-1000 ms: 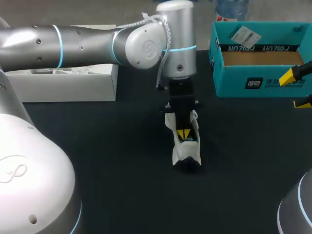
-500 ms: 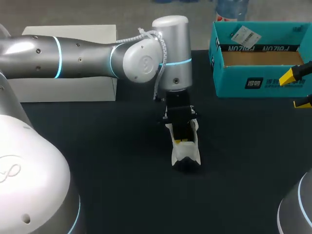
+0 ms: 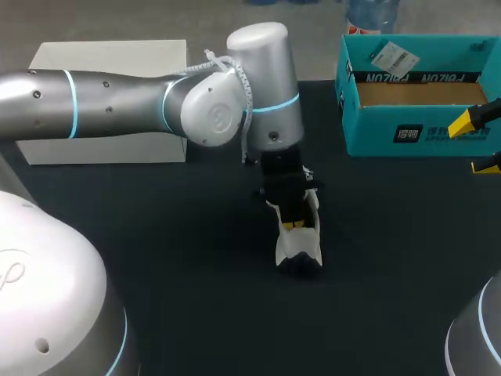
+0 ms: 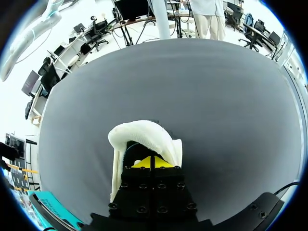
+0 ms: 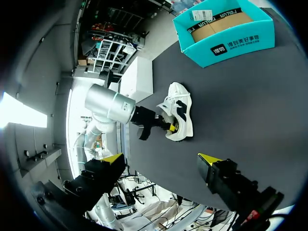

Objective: Take the shoe out of the shoebox, open the shoe tongue, remove and reinsert the insole, then place the shoe into the shoebox

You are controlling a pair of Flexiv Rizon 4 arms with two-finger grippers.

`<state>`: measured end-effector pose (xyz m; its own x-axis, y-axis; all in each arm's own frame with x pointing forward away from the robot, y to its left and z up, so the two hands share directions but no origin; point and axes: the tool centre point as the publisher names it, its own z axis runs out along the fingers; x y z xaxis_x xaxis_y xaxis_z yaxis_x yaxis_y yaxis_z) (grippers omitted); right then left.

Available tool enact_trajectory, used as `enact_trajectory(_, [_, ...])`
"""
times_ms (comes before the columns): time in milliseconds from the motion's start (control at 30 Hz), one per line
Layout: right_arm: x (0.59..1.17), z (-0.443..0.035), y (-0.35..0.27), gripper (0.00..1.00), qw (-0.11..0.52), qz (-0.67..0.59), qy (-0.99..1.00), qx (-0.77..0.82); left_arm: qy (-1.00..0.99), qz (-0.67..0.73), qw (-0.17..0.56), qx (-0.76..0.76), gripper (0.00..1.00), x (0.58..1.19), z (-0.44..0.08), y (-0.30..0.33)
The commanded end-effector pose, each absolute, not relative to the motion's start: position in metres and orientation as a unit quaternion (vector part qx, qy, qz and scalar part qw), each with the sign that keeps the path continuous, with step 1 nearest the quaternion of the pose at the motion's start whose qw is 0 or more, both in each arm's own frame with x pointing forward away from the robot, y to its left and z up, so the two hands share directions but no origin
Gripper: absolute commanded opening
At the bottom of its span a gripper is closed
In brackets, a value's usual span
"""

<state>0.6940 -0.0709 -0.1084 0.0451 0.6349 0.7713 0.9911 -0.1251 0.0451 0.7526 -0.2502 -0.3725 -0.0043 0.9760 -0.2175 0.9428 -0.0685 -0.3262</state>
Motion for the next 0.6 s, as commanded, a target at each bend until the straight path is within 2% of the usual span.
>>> enact_trajectory(33, [0.694,-0.109,-0.071,1.0,0.267,-0.333,-0.605,-0.672,-0.68,0.185,0.043,-0.708,0.0,0.747,-0.386,-0.257])
enact_trajectory(600, [0.694,-0.109,-0.071,1.0,0.267,-0.333,-0.605,-0.672,-0.693,0.17,0.045,-0.7,0.0,0.757,-0.421,-0.268])
